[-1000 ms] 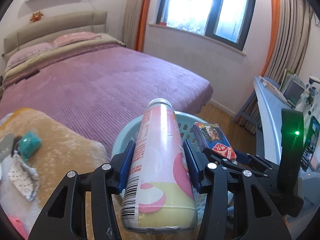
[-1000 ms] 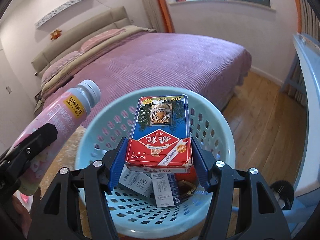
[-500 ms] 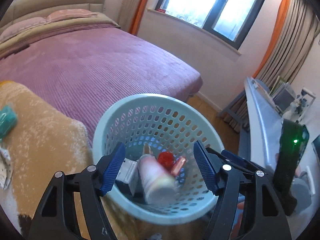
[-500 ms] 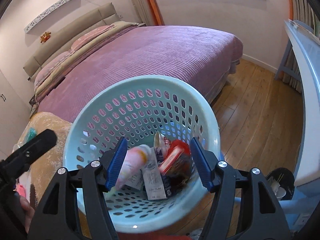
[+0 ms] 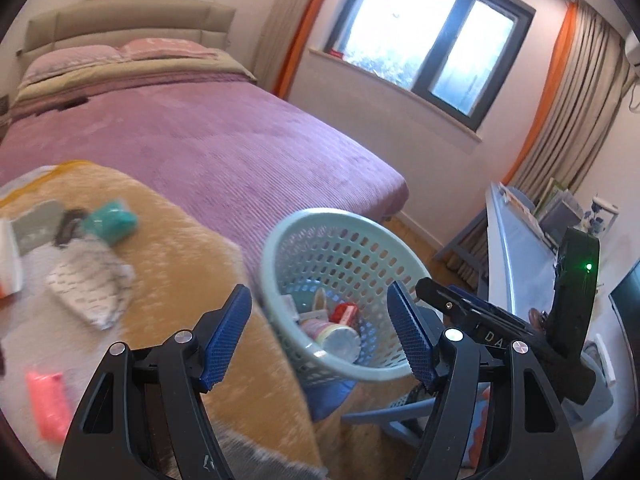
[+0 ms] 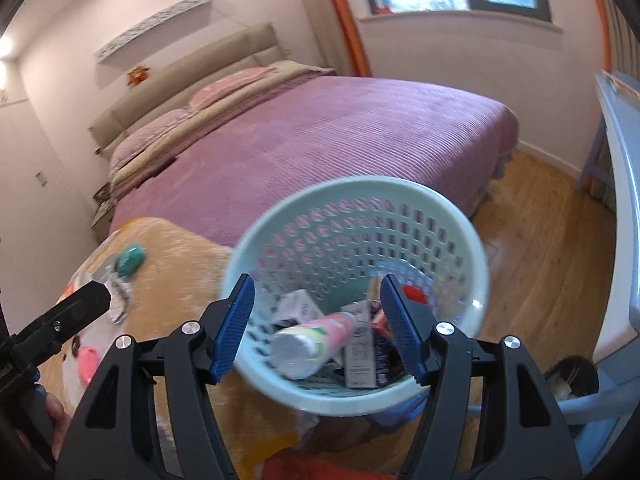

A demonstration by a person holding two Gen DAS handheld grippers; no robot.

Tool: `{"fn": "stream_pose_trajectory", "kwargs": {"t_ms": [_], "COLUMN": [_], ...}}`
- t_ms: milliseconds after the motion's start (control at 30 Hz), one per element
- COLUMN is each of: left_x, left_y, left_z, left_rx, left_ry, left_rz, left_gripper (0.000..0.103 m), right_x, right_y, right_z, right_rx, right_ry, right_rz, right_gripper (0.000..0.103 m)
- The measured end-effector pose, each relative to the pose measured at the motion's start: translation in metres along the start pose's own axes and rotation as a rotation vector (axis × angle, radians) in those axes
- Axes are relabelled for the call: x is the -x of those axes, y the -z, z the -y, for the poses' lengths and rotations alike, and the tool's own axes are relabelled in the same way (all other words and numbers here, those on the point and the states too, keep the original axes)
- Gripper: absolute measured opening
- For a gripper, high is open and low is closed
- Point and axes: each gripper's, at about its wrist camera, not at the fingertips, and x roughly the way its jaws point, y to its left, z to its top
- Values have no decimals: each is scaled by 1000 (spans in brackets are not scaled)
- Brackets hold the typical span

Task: Collect trash
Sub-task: 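Return both grippers to the table toward the orange cup and tissue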

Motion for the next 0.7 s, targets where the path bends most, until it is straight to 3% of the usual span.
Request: {"fn": "stream_pose_trajectory", "kwargs": {"t_ms": [333,700], "left_x": [79,146], "left_y": [9,3], "left_z": [-43,-138], "left_rx": [26,99], "left_ry": [-134,-320], "left_rz": [92,155], "left_gripper": [69,72], "right_x": [2,-33], "right_y": [9,17], "right_z": [-85,-187], "right_rx": [177,355], "right_ry": [-109,-233], "right_rz": [11,-18], "right_gripper": [62,62]}}
